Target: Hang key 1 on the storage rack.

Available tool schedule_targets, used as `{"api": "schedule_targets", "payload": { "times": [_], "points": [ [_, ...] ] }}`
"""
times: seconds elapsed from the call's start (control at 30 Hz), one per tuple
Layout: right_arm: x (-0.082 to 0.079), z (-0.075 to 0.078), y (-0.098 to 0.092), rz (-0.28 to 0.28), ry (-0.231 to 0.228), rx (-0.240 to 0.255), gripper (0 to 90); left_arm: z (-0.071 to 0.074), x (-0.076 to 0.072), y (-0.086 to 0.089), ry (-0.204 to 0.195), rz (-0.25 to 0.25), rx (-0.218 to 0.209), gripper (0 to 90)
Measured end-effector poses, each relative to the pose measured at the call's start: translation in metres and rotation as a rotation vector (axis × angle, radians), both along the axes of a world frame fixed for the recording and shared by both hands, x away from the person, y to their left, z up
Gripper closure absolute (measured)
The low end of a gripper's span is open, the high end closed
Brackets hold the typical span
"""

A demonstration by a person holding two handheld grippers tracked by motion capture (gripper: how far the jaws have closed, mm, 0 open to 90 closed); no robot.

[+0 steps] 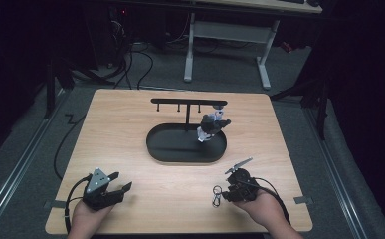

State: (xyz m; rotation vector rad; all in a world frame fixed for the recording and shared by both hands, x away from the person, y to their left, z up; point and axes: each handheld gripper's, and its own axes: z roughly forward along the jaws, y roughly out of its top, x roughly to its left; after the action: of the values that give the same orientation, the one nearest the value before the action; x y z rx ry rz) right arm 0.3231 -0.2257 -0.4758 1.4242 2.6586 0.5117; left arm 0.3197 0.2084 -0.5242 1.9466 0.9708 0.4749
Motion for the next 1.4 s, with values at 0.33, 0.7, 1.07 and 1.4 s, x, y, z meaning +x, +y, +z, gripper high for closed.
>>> {"api": "schedule_targets", "payload": {
  "times": [0.33,0.7,1.07,1.4],
  "points": [
    [0.016,-0.011,0.008,-0.007,0.070,0.041,57.2,0.000,0.001,0.002,0.000,0.006,0.000,37.0],
    [0.015,-0.015,0.014,0.027,0.067,0.045,75.1,-0.001,0.001,0.002,0.004,0.006,0.003,37.0],
    [0.010,-0.012,0.016,0.059,0.021,0.019,88.8,-0.002,0.000,0.001,0.009,0.000,0.006,37.0],
    [0.013,-0.011,0.021,0.063,-0.002,0.014,87.0,-0.002,0.000,0.001,0.009,-0.002,0.008,37.0]
  ]
}}
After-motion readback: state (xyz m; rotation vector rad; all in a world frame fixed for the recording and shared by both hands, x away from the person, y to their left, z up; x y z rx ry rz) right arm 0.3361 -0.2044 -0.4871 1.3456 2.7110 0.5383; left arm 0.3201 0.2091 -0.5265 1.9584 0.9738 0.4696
